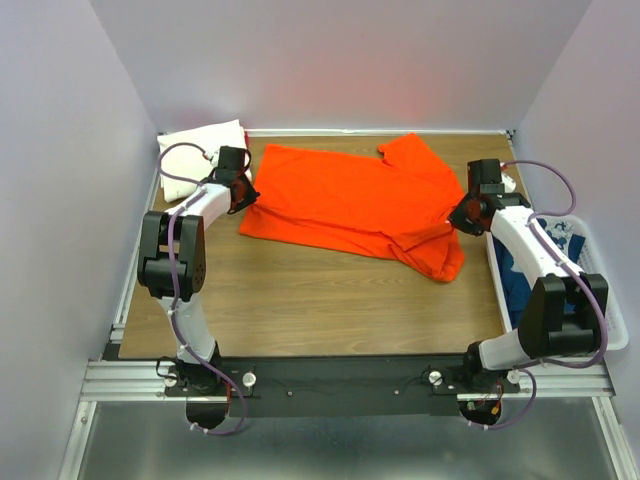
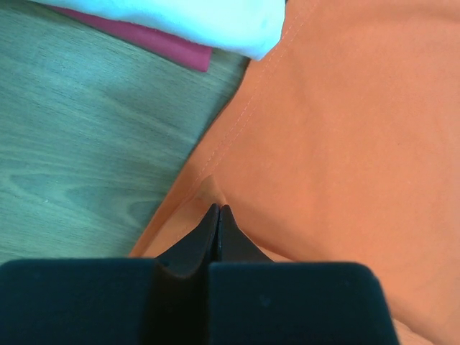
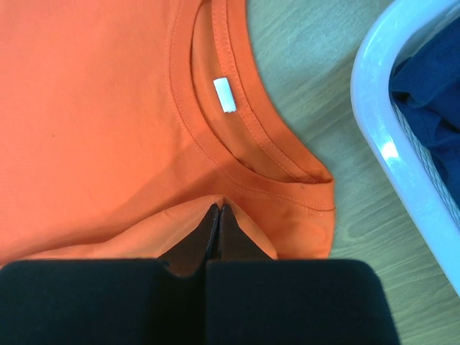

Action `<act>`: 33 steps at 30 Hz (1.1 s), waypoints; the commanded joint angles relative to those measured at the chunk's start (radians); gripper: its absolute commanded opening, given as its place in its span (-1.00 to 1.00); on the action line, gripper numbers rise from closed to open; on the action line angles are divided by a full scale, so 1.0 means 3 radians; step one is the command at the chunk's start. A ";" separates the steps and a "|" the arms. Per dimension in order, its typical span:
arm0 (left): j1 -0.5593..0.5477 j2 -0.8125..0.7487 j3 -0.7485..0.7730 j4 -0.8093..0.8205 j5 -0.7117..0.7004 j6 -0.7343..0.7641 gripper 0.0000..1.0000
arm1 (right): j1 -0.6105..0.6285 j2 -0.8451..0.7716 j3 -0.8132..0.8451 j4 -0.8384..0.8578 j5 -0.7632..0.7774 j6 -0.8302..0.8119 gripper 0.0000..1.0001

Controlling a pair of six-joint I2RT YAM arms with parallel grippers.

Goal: Fold and stack the t-shirts
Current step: Fold the tshirt

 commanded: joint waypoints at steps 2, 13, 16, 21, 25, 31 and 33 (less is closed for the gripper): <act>-0.0009 0.0053 0.0118 -0.0028 -0.0115 0.0051 -1.00 | -0.0047 0.0006 0.0180 0.0069 0.0077 -0.0064 -0.99; -0.0009 0.0110 0.0205 -0.0064 -0.0110 0.0041 -1.00 | -0.0047 0.0113 0.0354 0.0069 0.0021 -0.0105 -0.99; -0.0009 0.0125 0.0241 -0.0059 -0.0110 0.0046 -1.00 | -0.0047 0.0134 0.0359 0.0069 0.0051 -0.0115 -0.99; -0.0009 0.0176 0.0297 -0.0084 -0.0120 0.0051 -1.00 | -0.0047 0.0185 0.0374 0.0069 0.0072 -0.0135 -0.99; -0.0009 0.0217 0.0348 -0.0090 -0.0125 0.0046 -1.00 | -0.0052 0.0246 0.0374 0.0069 0.0098 -0.0135 -0.99; -0.0014 0.0273 0.0420 -0.0100 -0.0125 0.0056 -1.00 | -0.0067 0.0333 0.0354 0.0105 0.0113 -0.0145 -0.99; -0.0014 0.0283 0.0435 -0.0100 -0.0125 0.0057 -0.96 | -0.0073 0.0369 0.0359 0.0115 0.0108 -0.0150 -0.99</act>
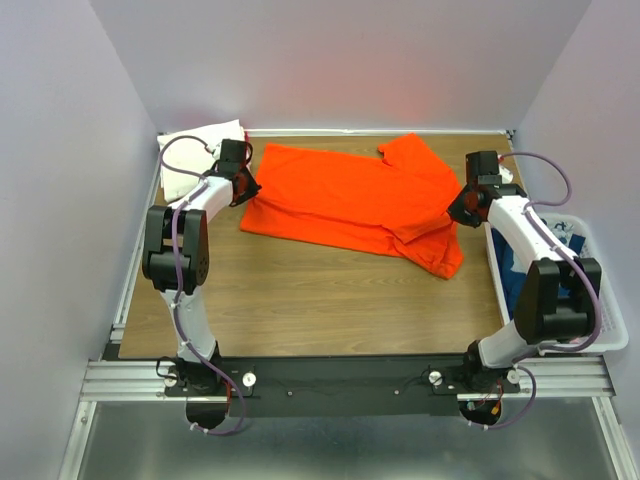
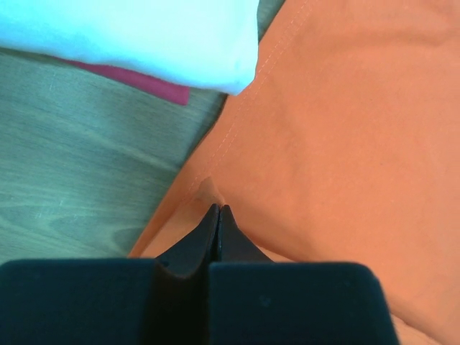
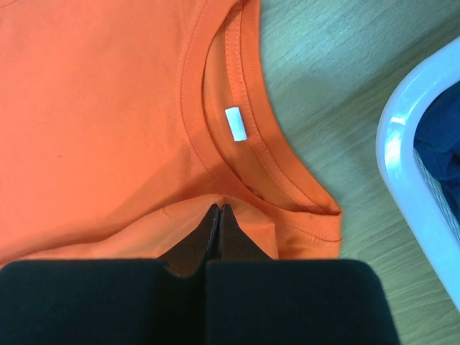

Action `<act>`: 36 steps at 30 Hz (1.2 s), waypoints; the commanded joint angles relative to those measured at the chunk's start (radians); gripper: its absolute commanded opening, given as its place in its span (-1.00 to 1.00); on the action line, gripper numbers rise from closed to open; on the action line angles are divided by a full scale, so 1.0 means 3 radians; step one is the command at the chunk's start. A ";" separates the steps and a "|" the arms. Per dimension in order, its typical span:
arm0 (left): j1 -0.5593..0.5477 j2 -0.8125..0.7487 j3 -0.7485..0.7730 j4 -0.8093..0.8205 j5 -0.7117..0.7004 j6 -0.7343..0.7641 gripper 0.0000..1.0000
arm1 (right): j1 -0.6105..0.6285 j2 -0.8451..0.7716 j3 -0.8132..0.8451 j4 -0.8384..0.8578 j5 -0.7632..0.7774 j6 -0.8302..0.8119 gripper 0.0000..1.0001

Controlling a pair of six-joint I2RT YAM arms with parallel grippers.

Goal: Fold and stack the t-shirts
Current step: Fold the tshirt

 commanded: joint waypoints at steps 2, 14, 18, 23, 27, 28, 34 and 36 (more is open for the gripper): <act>-0.0013 0.0086 0.0125 -0.0015 -0.0134 0.0048 -0.89 | -0.0053 0.0127 0.0109 0.0095 0.0099 -0.0062 -0.99; -0.0013 -0.0143 -0.0002 0.0031 -0.0083 0.0012 -0.10 | -0.0059 0.0434 0.0212 0.0166 0.0058 -0.0062 -0.99; -0.0084 -0.0409 -0.0340 0.0144 -0.0078 -0.0070 -0.25 | -0.0059 0.0546 0.0273 0.0177 0.0043 -0.0036 -0.99; -0.0182 -0.0543 -0.0810 0.0328 -0.0052 -0.0172 -0.38 | -0.0059 0.0726 0.0477 0.0171 0.0007 -0.0021 -0.99; -0.0218 -0.0502 -0.0897 0.0338 -0.0098 -0.0167 -0.40 | -0.0059 0.0838 0.0585 0.0177 -0.0054 -0.0010 -0.99; -0.0218 -0.0507 -0.0918 0.0353 -0.0113 -0.0172 -0.40 | -0.0059 0.0854 0.0595 0.0177 -0.0080 -0.0005 -0.99; -0.0243 -0.0481 -0.0974 0.0349 -0.0175 -0.0198 -0.40 | -0.0059 0.0930 0.0743 0.0171 -0.0136 -0.0036 -0.99; -0.0243 -0.0456 -0.0974 0.0338 -0.0200 -0.0208 -0.40 | -0.0059 0.0971 0.0800 0.0171 -0.0152 -0.0051 -0.99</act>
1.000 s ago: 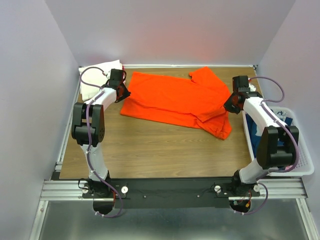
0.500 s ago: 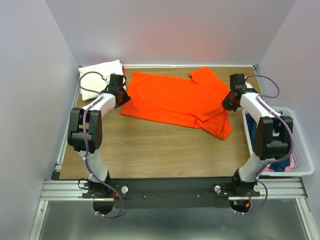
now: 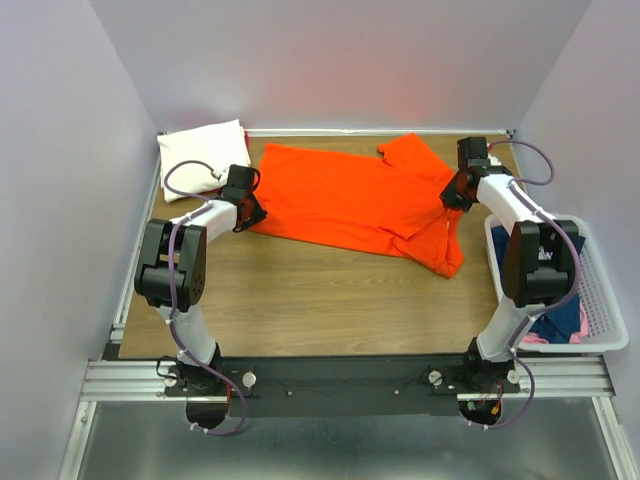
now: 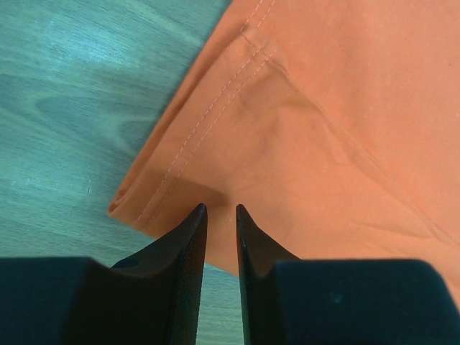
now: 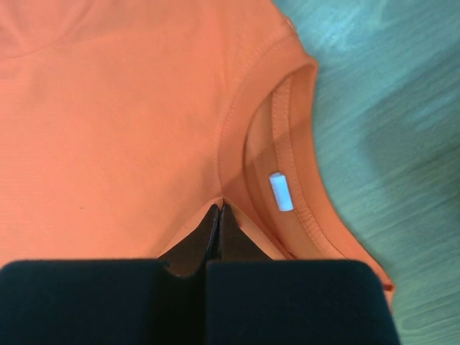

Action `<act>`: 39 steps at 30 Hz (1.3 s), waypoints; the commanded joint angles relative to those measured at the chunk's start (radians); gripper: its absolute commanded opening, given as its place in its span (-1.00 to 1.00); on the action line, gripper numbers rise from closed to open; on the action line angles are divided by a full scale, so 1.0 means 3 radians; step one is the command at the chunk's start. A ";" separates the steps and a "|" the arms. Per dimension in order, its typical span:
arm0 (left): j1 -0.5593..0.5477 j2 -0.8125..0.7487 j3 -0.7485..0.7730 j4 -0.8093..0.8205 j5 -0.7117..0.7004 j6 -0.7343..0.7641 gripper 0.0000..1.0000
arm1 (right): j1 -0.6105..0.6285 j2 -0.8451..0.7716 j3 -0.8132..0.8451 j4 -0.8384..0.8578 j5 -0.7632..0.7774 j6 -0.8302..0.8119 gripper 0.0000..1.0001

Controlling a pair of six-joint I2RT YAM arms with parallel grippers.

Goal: Fold and stack the t-shirts
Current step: Fold the tshirt

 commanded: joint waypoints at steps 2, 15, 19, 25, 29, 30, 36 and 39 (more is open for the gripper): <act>-0.0017 0.0045 -0.0017 0.0060 -0.0171 -0.0061 -0.40 | -0.0022 0.0126 0.0244 0.0048 -0.0078 -0.0030 -0.99; -0.0017 0.0112 -0.0012 0.0009 -0.0263 -0.0066 -0.40 | -0.0022 0.0422 0.0470 0.0023 -0.0180 -0.0112 -0.99; -0.0017 0.0117 -0.0007 -0.0002 -0.0258 -0.0061 -0.40 | -0.0022 0.0499 0.0475 0.0023 -0.0145 -0.0127 -0.93; -0.0017 0.0102 0.0019 -0.0012 -0.0258 -0.0050 -0.40 | -0.0017 0.0428 0.0408 0.0023 -0.0124 -0.0208 0.03; -0.0017 0.0071 0.0019 -0.0017 -0.0248 -0.0045 -0.40 | 0.0085 0.0163 0.0260 0.0028 -0.0012 -0.0260 0.11; -0.0017 0.0066 0.0014 -0.0012 -0.0243 -0.0045 -0.40 | 0.0126 0.0116 0.0159 0.0028 0.0004 -0.0260 0.11; -0.0017 0.0005 0.0029 0.0024 -0.0105 0.0001 -0.39 | 0.0566 -0.0099 -0.0327 0.0160 0.0081 -0.0061 0.07; -0.0017 -0.0036 0.0034 0.0054 -0.0023 0.0026 -0.38 | 0.0653 -0.0099 -0.0466 0.0267 0.0045 0.0006 0.03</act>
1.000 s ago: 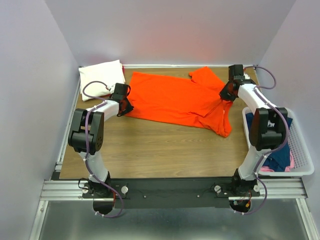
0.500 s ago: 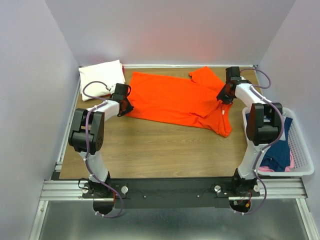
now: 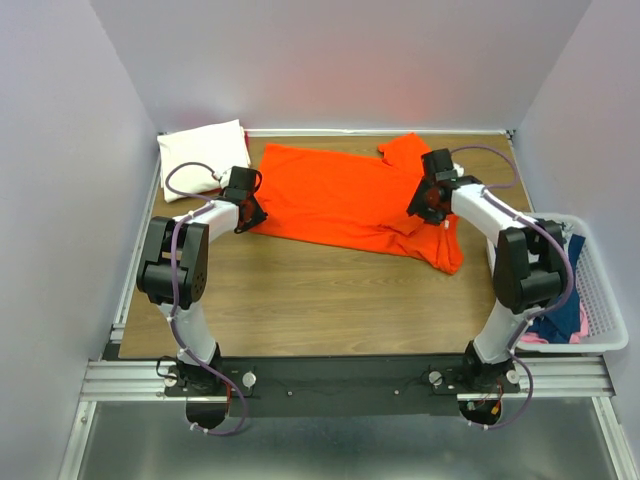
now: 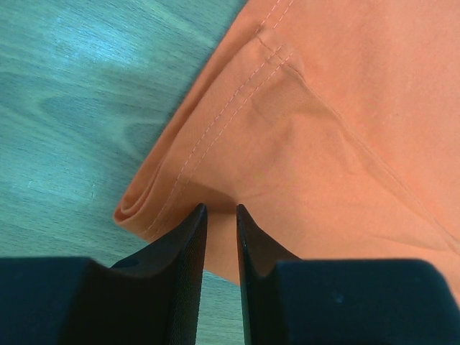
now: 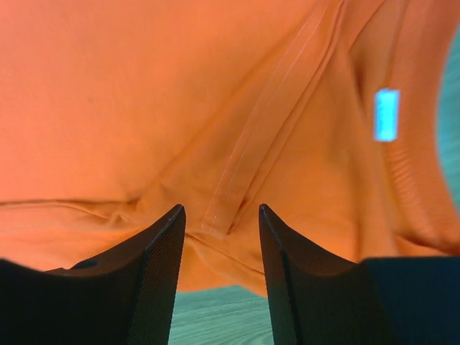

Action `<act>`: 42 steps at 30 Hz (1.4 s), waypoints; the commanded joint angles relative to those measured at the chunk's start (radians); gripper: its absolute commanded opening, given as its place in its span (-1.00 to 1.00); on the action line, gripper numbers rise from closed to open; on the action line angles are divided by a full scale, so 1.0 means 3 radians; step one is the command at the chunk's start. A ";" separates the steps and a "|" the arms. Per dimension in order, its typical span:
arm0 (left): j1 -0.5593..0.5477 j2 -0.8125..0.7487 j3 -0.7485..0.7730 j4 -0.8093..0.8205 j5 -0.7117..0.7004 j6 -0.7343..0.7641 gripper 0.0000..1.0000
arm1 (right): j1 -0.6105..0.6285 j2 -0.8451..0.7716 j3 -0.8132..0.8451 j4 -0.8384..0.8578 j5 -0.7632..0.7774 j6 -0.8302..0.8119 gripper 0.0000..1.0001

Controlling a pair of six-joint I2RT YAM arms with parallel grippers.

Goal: Fold and stack the t-shirts
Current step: Fold the tshirt

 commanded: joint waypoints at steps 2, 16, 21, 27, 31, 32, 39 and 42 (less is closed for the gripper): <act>-0.0010 -0.0125 0.0059 0.0025 0.0107 0.0086 -0.37 | 0.0112 0.0004 -0.0282 0.0180 0.0039 0.0169 0.02; -0.0005 -0.0176 0.0115 0.0015 0.0173 0.0168 -0.38 | 0.0173 0.0214 -0.0369 0.0395 -0.0098 0.0317 -0.05; 0.0005 -0.0171 0.0135 0.0015 0.0189 0.0178 -0.38 | 0.0168 0.0239 -0.0359 0.0426 -0.0119 0.0343 -0.09; 0.0005 -0.0166 0.0130 0.0015 0.0199 0.0183 -0.37 | 0.0173 0.0275 -0.0318 0.0431 -0.0124 0.0353 -0.45; 0.0010 -0.0171 0.0130 0.0020 0.0199 0.0188 -0.37 | 0.0173 0.0316 -0.0252 0.0436 -0.0119 0.0348 -0.73; 0.0010 -0.0171 0.0140 0.0015 0.0209 0.0188 -0.37 | 0.0168 0.0326 -0.0231 0.0436 -0.0119 0.0343 -0.77; 0.0010 -0.0166 0.0151 0.0020 0.0219 0.0204 -0.37 | 0.0173 0.0459 0.0030 0.0431 -0.0145 0.0271 -0.84; 0.0010 -0.0161 0.0151 0.0020 0.0229 0.0214 -0.38 | 0.0168 0.0525 0.0173 0.0431 -0.0160 0.0236 -0.84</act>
